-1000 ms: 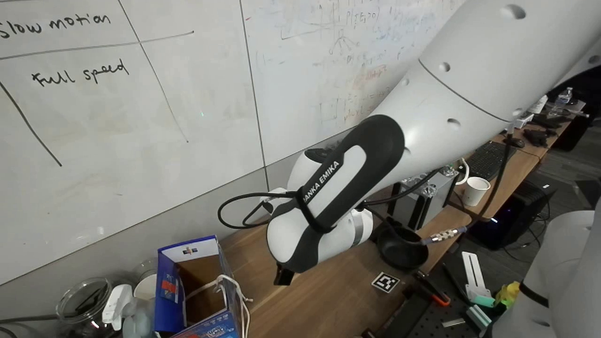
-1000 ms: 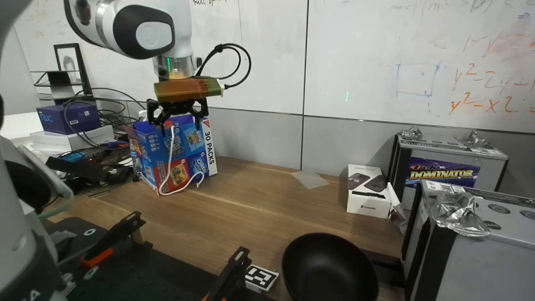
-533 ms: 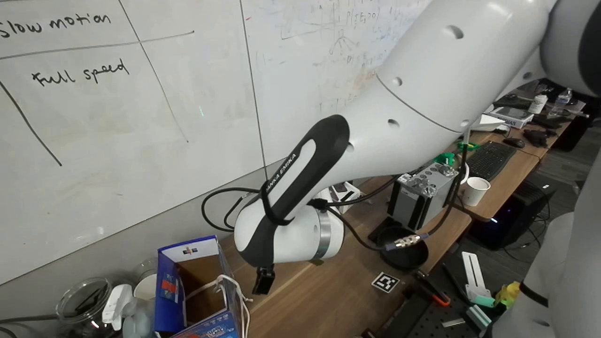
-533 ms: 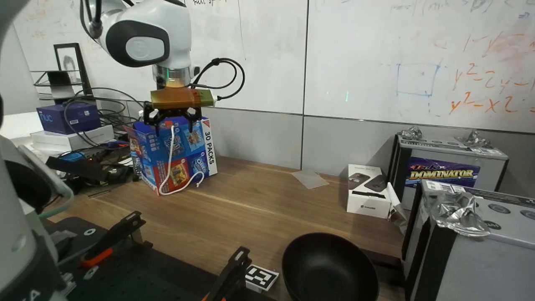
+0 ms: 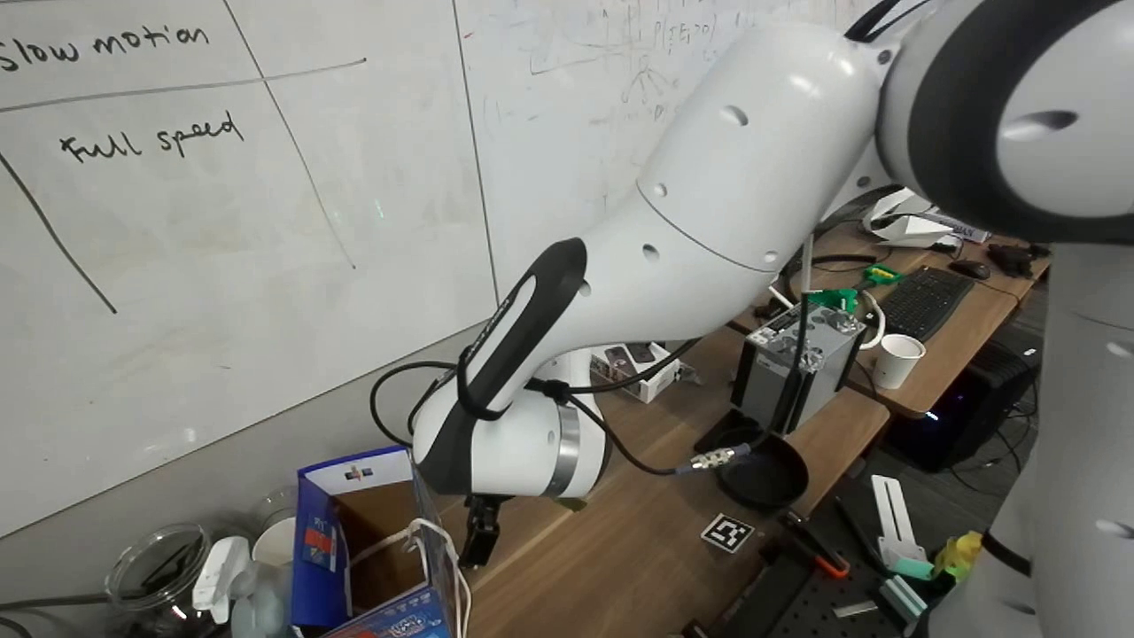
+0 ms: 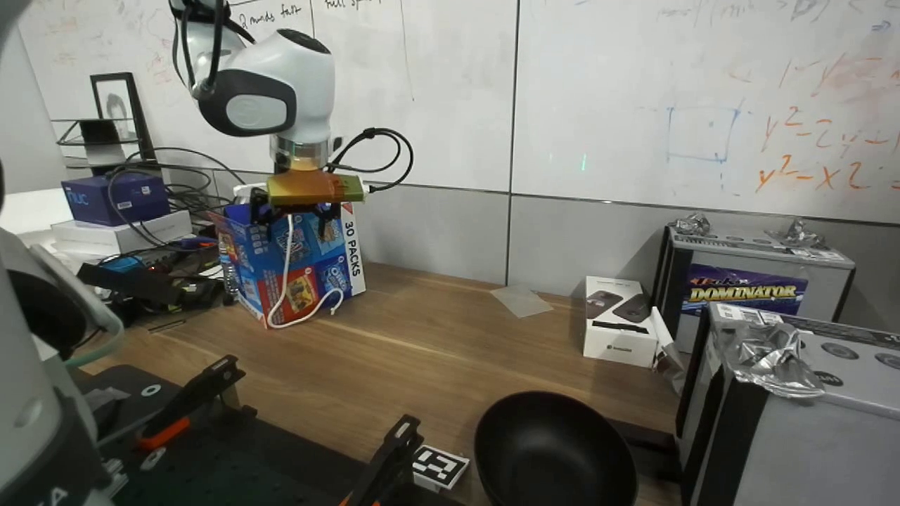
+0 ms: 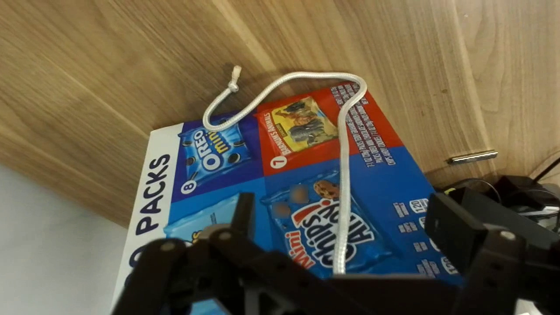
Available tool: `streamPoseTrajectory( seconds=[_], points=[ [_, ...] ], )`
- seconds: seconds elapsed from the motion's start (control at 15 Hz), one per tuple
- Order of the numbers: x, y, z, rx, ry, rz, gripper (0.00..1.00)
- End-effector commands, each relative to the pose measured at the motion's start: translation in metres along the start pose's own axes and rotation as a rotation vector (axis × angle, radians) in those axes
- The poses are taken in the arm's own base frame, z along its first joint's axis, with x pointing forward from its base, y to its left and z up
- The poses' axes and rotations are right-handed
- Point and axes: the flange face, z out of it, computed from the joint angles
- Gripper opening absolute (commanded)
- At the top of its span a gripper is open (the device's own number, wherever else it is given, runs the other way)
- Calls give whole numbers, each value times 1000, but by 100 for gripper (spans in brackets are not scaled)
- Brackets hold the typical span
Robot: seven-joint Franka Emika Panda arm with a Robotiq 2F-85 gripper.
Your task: Put the two white ropes inside the blue box
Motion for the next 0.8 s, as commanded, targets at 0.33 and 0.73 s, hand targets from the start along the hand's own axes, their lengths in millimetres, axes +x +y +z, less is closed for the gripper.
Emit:
streamPoseTrajectory(
  seconds=[0.33,0.73],
  points=[
    [5,16,47,66,13,-2,100],
    [9,11,65,89,9,-4,100]
  ],
)
